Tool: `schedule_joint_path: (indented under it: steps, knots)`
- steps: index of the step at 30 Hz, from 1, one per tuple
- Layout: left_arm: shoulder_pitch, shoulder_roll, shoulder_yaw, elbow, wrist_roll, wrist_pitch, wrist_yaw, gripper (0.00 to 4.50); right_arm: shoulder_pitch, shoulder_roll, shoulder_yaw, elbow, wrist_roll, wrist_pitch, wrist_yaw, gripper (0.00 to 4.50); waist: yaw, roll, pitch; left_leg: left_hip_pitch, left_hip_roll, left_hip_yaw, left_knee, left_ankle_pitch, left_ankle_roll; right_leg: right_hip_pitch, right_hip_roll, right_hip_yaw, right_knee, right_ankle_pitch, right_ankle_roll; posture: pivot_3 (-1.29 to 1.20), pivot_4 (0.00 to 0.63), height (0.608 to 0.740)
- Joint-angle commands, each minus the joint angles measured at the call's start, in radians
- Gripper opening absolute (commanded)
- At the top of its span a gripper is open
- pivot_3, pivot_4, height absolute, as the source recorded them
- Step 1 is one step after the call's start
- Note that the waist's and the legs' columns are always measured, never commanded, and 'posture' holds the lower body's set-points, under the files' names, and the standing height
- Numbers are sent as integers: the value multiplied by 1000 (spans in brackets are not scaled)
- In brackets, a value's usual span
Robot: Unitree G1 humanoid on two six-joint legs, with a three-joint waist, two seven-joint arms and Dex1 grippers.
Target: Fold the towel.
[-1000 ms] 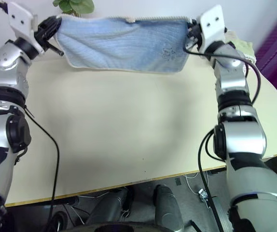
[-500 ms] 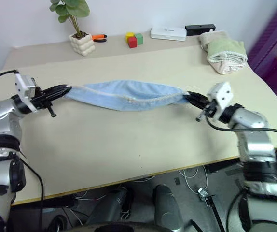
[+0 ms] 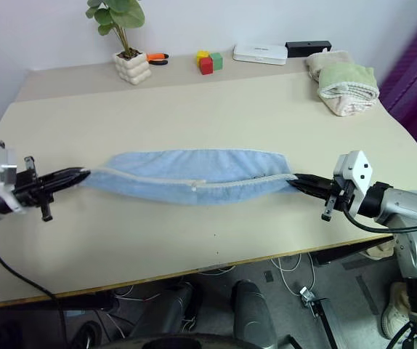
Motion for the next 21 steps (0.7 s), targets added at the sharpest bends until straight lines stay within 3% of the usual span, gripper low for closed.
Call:
schedule_joint_path:
  steps: [1, 6, 15, 21]
  knots:
    - [69, 15, 88, -113, -50, 48, 55, 0, 16, -33, -60, -11, 7, -22, 25, 76, 4, 0, 0, 0, 0, 0, 0, 0, 0, 0, 0, 0, 0, 0, 0, 0, 150, 740]
    - [111, -12, 100, -143, -46, 40, 98, 0, -9, -55, -67, 43, 14, -27, 80, 76, 16, 0, 0, 1, 0, 1, 0, 0, 0, 1, 0, 0, -1, -1, -1, 0, 150, 740]
    - [-157, -77, 47, 142, 74, -156, 187, 0, -194, 32, 24, 184, -97, -134, -4, 76, 20, 0, 0, 1, 0, 1, 1, 0, 0, 2, 0, -1, -2, 0, 0, 0, 150, 740]
    - [-219, -109, -6, 247, 140, -249, 199, 0, -261, 80, 77, 262, -159, -209, -27, 76, 15, 0, 0, 1, 0, 2, -1, 0, 1, 0, 0, 0, -1, 2, 2, 0, 150, 740]
